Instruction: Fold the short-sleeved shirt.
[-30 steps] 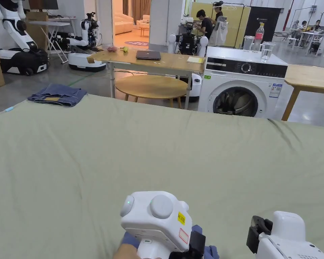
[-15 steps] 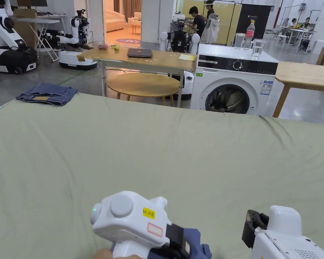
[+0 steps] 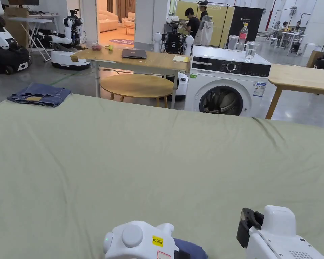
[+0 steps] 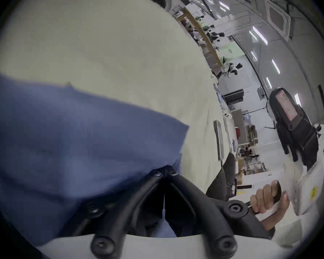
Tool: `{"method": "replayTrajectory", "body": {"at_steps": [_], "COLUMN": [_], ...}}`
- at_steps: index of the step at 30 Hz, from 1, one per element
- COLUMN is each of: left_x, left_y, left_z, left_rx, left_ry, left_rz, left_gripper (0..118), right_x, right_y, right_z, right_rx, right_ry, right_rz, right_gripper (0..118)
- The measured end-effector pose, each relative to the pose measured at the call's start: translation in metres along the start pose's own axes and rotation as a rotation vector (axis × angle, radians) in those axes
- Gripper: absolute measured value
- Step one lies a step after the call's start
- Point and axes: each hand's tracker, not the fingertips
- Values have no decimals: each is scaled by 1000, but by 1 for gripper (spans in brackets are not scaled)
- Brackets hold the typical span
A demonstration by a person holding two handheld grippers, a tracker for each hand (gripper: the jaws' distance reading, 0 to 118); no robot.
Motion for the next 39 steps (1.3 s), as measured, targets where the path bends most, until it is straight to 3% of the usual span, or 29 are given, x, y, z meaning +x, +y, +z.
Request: {"method": "replayTrajectory", "body": {"at_steps": [4,9,16,20,25,33,37,39], "left_x": [20,25,15,6,-3,-22,-32,-38], "left_y": [7,0,-31,-45,-50,-56,-60,-61], "left_z": [53,121,168,178,184,185,185,184], "left_rx": [200,598,1066,1179,1151,1035,954,896], "left_ry": [90,305,633,763,750,694,645,630], "left_rz": [-180,-345,-467,-471,-461,-413,-385,-367], "left_gripper": [0,0,0,0,0,0,0,0], "right_x": [-8,-20,-34,-40,-47,-88,-97,-97], "right_y": [3,8,17,24,22,-44,-77,-92], "right_z": [-2,-5,-1,3,9,16,-6,-22], "right_rx": [40,104,205,256,217,-54,-212,-285], "right_ry": [-13,-42,-59,-64,-32,117,122,75], "right_rz": [6,27,11,5,23,118,127,134], "right_gripper": [0,0,0,0,0,0,0,0]}}
